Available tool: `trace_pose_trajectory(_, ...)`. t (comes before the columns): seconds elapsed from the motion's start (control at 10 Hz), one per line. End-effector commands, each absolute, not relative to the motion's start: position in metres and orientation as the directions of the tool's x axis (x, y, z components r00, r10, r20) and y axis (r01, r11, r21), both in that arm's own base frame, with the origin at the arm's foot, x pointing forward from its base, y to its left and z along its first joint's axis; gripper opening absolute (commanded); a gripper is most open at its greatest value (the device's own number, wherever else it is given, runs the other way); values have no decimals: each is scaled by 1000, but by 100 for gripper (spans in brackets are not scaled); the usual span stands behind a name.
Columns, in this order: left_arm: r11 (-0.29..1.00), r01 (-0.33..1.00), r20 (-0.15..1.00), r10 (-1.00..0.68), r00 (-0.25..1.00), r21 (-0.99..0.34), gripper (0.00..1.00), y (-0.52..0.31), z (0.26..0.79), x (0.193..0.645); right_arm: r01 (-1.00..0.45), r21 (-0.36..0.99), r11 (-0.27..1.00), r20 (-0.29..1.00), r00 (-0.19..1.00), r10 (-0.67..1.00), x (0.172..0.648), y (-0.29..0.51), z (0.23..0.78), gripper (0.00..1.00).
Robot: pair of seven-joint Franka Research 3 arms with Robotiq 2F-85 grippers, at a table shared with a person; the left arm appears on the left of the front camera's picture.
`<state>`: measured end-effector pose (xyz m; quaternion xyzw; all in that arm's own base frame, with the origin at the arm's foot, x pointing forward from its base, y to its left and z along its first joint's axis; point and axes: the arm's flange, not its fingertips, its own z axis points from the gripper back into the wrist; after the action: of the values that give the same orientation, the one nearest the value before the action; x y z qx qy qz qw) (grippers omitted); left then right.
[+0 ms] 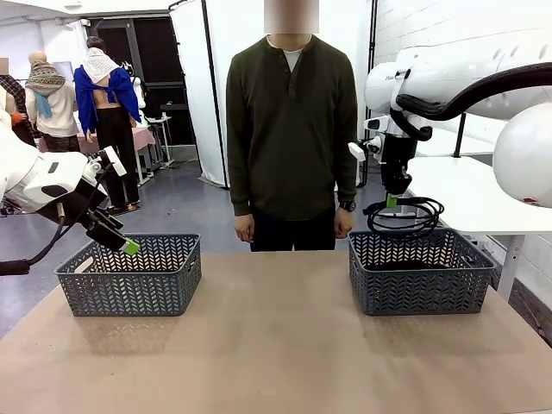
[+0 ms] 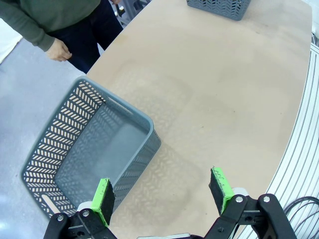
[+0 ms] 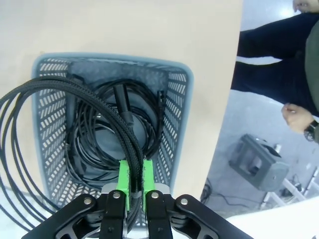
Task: Organize the cables according to human instructions.
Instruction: Pick up a bundle of cables and place it in the basket indicated by the human.
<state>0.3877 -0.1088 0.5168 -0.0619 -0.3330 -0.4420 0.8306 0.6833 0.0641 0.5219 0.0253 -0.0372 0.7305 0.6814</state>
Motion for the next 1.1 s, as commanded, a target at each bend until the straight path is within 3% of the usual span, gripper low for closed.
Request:
trace_pose_trajectory(0.0, 595, 782, 614, -692, 380, 185, 100, -106, 515, 389, -997, -32, -76, 123, -79, 989, 665, 55, 507, 0)
trace_pose_trajectory(1.0, 595, 782, 614, -692, 380, 185, 100, -106, 515, 389, -995, -26, -91, 126, -94, 988, 670, 26, 459, 0)
